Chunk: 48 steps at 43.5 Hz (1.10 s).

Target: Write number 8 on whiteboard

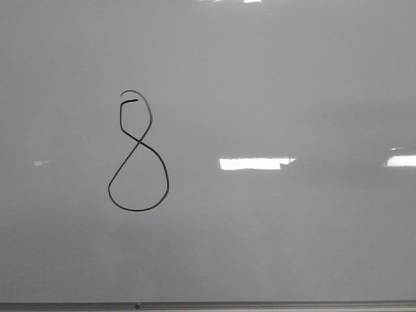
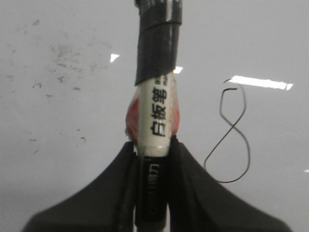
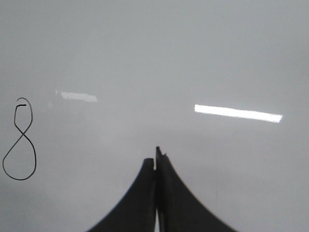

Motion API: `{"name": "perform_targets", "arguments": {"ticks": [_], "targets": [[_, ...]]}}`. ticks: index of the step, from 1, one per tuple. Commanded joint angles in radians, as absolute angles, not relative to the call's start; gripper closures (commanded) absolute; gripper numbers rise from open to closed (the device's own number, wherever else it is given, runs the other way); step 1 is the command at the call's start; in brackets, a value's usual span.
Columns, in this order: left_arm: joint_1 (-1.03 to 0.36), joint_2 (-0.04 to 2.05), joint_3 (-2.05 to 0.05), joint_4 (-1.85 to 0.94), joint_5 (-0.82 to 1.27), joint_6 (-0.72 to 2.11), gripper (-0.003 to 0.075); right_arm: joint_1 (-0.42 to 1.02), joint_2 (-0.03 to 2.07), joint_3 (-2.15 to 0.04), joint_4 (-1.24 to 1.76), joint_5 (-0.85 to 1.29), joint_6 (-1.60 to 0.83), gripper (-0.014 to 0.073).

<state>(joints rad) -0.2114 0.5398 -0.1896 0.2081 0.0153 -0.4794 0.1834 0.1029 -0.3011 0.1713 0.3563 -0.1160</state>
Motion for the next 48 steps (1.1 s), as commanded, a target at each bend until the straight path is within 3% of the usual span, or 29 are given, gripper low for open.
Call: {"name": "perform_targets", "arguments": {"ticks": [1,9,20,30,48], "targets": [[-0.155,0.628,-0.219,0.241,-0.143,-0.509,0.066,0.18,0.113,-0.327,0.177,0.269,-0.118,0.0661],[-0.007,0.842,-0.219,0.246,-0.406,-0.509,0.066,0.18,0.113,-0.327,0.177,0.269,-0.118,0.0661],[0.031,1.236,-0.288,0.319,-0.738,-0.507,0.066,0.18,0.113,-0.327,0.177,0.269,-0.118,0.0661],[0.033,1.459,-0.365,0.343,-0.834,-0.503,0.066,0.18,0.113,-0.327,0.177,0.269,-0.118,0.0661],[0.091,1.525,-0.423,0.367,-0.819,-0.422,0.0656,0.18,0.113,-0.327,0.177,0.269,-0.118,0.0661]]}}
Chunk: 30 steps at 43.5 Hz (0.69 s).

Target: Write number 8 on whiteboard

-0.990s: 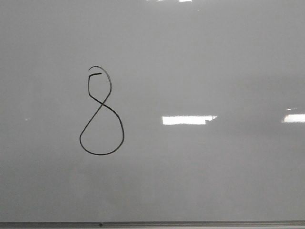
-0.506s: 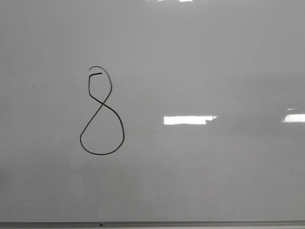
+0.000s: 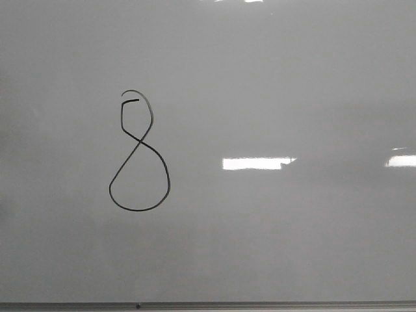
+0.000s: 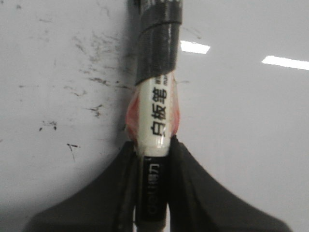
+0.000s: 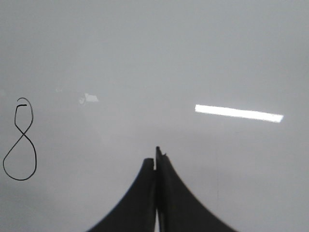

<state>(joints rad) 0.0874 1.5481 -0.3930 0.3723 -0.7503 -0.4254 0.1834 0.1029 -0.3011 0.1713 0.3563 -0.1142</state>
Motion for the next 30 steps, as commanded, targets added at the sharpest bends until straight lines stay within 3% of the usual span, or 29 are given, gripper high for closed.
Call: {"name": "perform_targets", "arguments": {"ticks": [1,16,30], "targets": [[0.091,1.527,-0.425,0.367,-0.809,-0.422,0.0655,0.18,0.113,-0.327,0.177,0.269,-0.118,0.0661],[0.095,1.546,-0.441,0.375,-0.786,-0.42,0.0641,0.18,0.113,-0.327,0.177,0.269,-0.118,0.0661],[0.095,1.546,-0.441,0.376,-0.788,-0.42,0.04,0.18,0.113,-0.327,0.177,0.269,-0.118,0.0661]]}}
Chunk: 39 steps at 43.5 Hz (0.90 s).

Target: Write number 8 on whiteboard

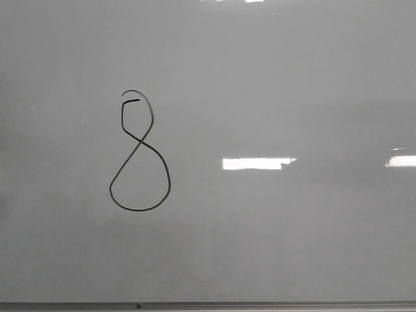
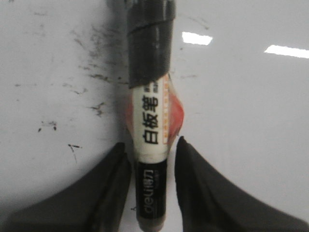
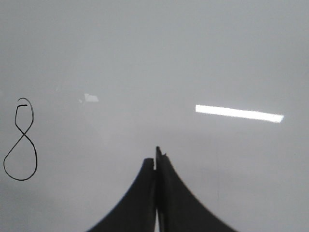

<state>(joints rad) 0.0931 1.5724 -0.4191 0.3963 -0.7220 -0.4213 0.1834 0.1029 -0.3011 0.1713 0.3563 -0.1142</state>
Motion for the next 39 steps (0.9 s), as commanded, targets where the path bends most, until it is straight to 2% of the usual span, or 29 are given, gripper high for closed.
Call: {"name": "perform_targets", "arguments": {"ticks": [1,16,24,28,39], "targets": [[0.095,1.546,-0.441,0.376,-0.788,-0.42,0.0395,0.18,0.113,-0.327,0.177,0.269,-0.118,0.0661],[0.095,1.499,-0.439,0.395,-0.774,-0.42,0.0393,0.18,0.113,-0.327,0.177,0.269,-0.118,0.0661],[0.075,1.277,-0.439,0.408,-0.561,-0.422,0.0408,0.18,0.113,-0.327,0.177,0.269,-0.118,0.0661],[0.06,1.139,-0.439,0.402,-0.429,-0.422,0.0456,0.18,0.113,-0.327,0.177,0.269,-0.118,0.0661],[-0.006,0.791,-0.414,0.34,-0.126,-0.42,0.0662,0.18,0.113,-0.327,0.177,0.269,-0.118,0.0661]]}}
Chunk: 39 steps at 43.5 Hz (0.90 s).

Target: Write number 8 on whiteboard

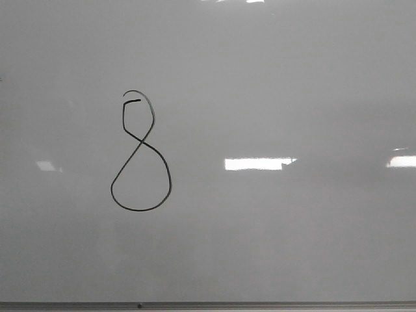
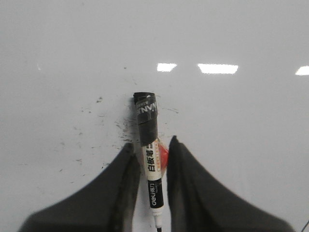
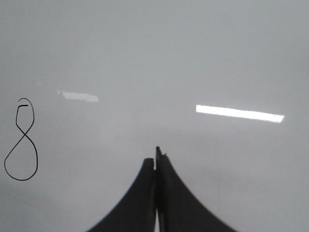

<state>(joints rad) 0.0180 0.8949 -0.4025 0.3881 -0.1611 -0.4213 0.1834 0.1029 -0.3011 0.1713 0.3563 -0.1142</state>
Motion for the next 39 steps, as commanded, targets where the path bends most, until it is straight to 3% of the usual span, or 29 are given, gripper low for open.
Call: {"name": "perform_targets", "arguments": {"ticks": [1,4,14,21,39], "targets": [[-0.013,0.764,-0.409,0.33,-0.098,-0.411,0.0688,0.18,0.113,-0.327,0.177,0.269,-0.118,0.0661],[-0.034,0.677,-0.399,0.291,-0.039,-0.364,0.074,0.18,0.113,-0.327,0.177,0.269,-0.118,0.0661],[-0.11,0.445,-0.386,0.234,0.169,-0.289,0.0739,0.18,0.113,-0.327,0.177,0.269,-0.118,0.0661],[-0.115,0.34,-0.386,0.234,0.198,-0.289,0.0739,0.18,0.113,-0.327,0.177,0.269,-0.118,0.0661],[-0.115,0.316,-0.386,0.234,0.198,-0.289,0.0739,0.18,0.113,-0.327,0.177,0.269,-0.118,0.0661]]}}
